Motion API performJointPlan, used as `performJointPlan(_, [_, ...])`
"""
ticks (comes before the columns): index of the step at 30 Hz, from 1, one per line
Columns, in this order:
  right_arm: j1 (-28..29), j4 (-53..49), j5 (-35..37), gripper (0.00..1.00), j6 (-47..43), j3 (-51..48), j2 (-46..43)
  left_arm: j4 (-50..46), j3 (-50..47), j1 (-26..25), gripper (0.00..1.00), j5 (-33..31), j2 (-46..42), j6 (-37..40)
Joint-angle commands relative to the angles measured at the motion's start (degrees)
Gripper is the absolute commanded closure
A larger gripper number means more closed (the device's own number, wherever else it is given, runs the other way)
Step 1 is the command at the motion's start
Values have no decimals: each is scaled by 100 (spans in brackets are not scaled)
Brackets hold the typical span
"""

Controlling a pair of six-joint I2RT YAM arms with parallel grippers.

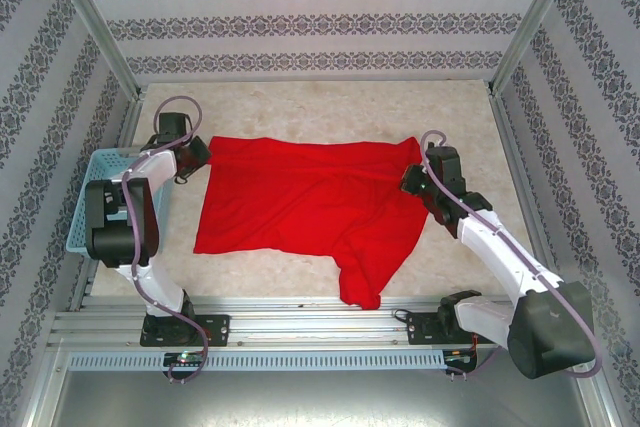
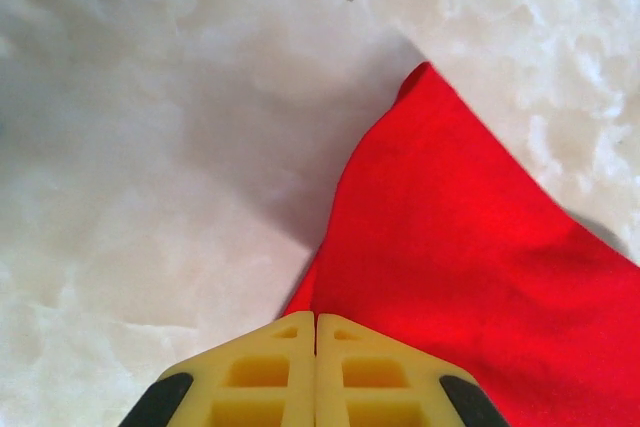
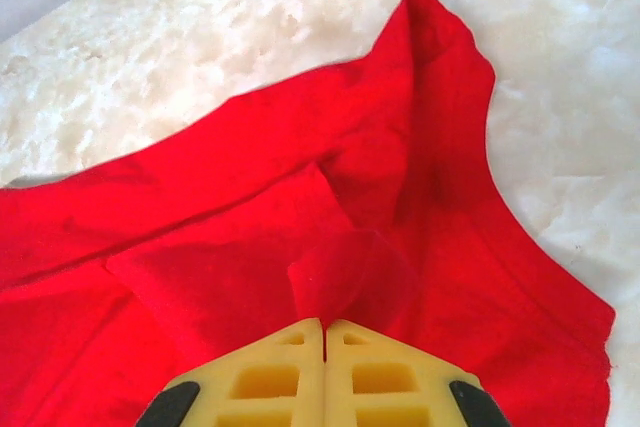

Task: Fold the inside-out t-shirt

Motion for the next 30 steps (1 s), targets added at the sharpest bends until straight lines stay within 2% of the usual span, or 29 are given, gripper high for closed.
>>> performJointPlan(1, [-8, -63, 16, 97, 121, -336, 85, -213, -235, 86, 89, -89, -93, -158])
performJointPlan(3, [-2, -42, -27, 84, 189, -440, 90, -234, -377, 84, 78, -106, -110, -215])
performJointPlan(6, [-11, -347, 281, 49, 128, -287, -28, -537, -349, 84, 63, -347, -249, -315])
performJointPlan(8, [-34, -551, 557, 35, -28, -3, -102, -719, -192, 65, 54, -519, -442, -311])
performJointPlan(9, [-46, -554, 620, 33, -91, 130, -81, -755, -117, 46, 51, -544, -520, -304])
performJointPlan(12, [-112, -475, 681, 30, -210, 590, 271, -770, 257, -68, 46, -466, -611, -191])
performJointPlan(16, [-207, -241, 286, 30, -170, 1310, 1327, -524, 698, -345, 44, -124, -328, -99])
performJointPlan(21, [-293, -63, -123, 30, -100, 2412, 2874, -401, 1493, -703, 42, 193, 531, 75])
performJointPlan(26, [-446, -50, -516, 31, 47, 3335, 4133, -202, 2101, -741, 42, 560, 1446, 40])
performJointPlan(30, [-653, -102, -705, 32, 239, 3785, 4819, -266, 2522, -741, 43, 674, 2065, 68])
